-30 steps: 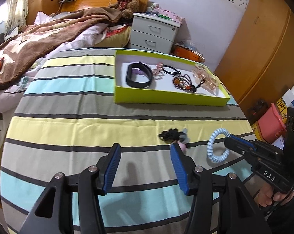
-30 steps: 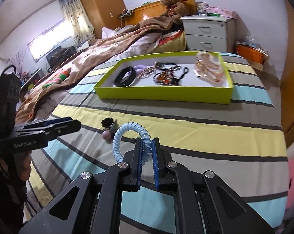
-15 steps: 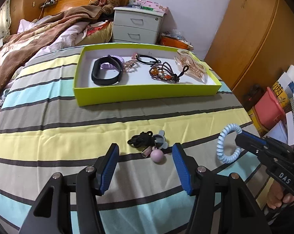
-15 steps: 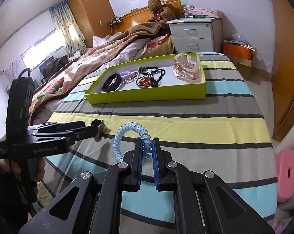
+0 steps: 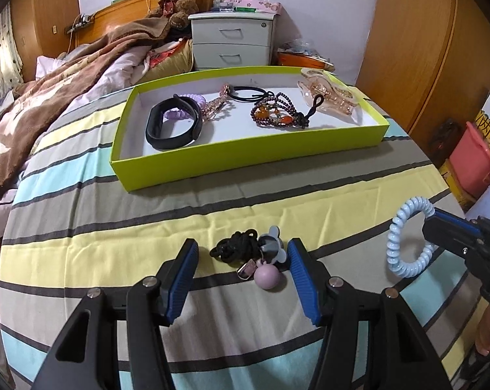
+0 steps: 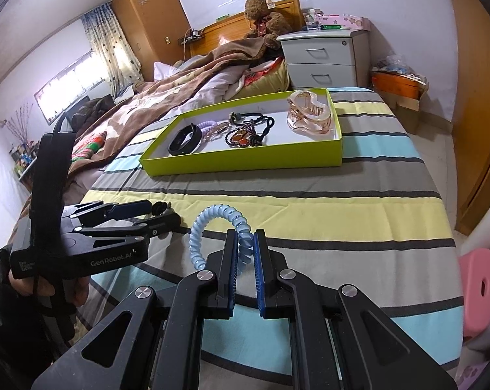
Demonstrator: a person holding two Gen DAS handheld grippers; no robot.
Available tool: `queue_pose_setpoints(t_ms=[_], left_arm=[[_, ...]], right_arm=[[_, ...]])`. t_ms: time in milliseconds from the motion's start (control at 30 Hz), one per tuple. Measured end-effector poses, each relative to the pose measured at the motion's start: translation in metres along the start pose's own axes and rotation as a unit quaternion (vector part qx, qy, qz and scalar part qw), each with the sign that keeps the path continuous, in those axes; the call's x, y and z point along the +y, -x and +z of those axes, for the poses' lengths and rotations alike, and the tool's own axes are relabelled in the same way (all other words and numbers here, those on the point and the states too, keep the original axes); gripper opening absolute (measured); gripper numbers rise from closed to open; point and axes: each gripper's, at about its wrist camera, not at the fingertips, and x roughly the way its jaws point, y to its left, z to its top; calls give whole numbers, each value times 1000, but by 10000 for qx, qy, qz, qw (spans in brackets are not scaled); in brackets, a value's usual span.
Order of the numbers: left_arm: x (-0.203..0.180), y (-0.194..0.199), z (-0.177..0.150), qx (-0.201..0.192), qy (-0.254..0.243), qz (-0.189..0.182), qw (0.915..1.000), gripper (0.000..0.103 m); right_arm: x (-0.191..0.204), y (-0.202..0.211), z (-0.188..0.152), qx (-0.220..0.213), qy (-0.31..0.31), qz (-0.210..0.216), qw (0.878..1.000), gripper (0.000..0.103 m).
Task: Organize jewelry
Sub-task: 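Grasp the black hair tie with pink bead with the left gripper while the right gripper holds the coil, then carry both hair ties over the green box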
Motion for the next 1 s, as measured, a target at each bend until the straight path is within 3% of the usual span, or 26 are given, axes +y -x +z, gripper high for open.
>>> queue_pose_setpoints(t_ms=[100, 267, 567, 1000], left_arm=[[-1, 0, 0, -12, -8, 43, 10000, 59], [3, 0, 1, -47, 60, 77, 9999, 45], [5, 4, -1, -47, 118, -47, 9999, 35], [12, 15, -4, -146, 230, -167, 9995, 33]], right_arm=[[0, -1, 0, 5, -5, 6, 10000, 10], [0, -1, 0, 10, -10, -7, 10000, 10], [0, -2, 0, 12, -11, -15, 10000, 10], [1, -2, 4, -37, -23, -29, 10000, 10]])
